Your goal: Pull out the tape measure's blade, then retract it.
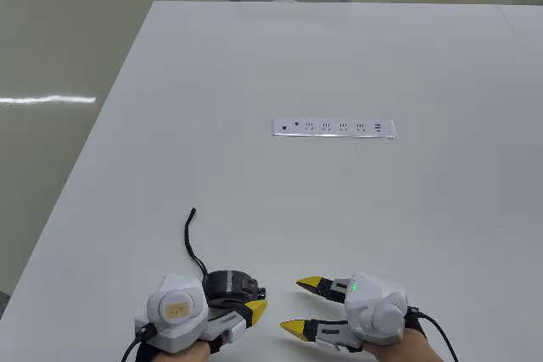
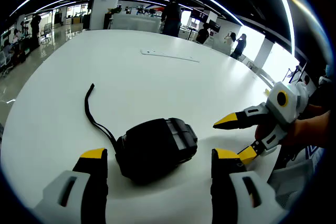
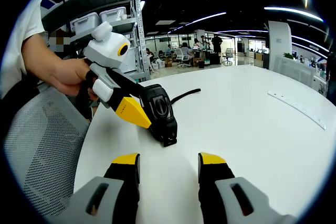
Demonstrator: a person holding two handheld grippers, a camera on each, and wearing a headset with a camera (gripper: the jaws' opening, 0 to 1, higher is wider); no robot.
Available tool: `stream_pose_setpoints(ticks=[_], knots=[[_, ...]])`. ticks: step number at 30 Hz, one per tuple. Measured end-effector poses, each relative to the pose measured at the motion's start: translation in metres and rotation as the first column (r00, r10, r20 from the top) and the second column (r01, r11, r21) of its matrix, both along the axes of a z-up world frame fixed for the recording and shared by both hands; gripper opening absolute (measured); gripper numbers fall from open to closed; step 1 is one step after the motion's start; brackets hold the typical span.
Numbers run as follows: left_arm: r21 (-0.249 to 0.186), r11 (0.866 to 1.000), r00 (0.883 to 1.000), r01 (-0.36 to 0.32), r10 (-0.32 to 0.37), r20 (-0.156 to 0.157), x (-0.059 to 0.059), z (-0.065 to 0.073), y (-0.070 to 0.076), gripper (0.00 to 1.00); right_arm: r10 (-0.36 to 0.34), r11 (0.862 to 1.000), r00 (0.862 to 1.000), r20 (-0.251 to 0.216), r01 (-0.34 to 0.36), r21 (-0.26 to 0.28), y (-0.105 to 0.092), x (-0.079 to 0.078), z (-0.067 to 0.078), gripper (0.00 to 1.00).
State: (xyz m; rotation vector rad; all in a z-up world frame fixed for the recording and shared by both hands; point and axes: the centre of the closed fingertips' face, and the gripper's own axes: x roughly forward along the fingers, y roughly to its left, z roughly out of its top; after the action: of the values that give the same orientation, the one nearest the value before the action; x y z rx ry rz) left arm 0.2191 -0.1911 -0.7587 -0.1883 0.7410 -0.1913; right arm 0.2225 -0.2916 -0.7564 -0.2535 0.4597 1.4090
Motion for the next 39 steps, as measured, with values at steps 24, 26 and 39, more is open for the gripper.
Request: stream_pose_setpoints(ticks=[24, 26, 39], knots=[[0.037, 0.982, 0.982, 0.187, -0.188, 0.018, -0.015, -0.001, 0.007, 0.79, -0.044, 0.999, 0.999, 0.002, 0.044, -0.031, -0.023, -0.003, 0.003, 0.47], [0.039, 0.979, 0.979, 0.200, -0.201, 0.020, -0.016, -0.002, 0.008, 0.79, -0.046, 0.998, 0.999, 0.003, 0.046, -0.032, -0.024, -0.003, 0.004, 0.47], [0.038, 0.968, 0.966, 0.249, -0.251, 0.065, -0.023, 0.007, 0.012, 0.80, -0.096, 0.995, 0.995, 0.013, 0.096, 0.005, -0.039, -0.007, 0.013, 0.47]])
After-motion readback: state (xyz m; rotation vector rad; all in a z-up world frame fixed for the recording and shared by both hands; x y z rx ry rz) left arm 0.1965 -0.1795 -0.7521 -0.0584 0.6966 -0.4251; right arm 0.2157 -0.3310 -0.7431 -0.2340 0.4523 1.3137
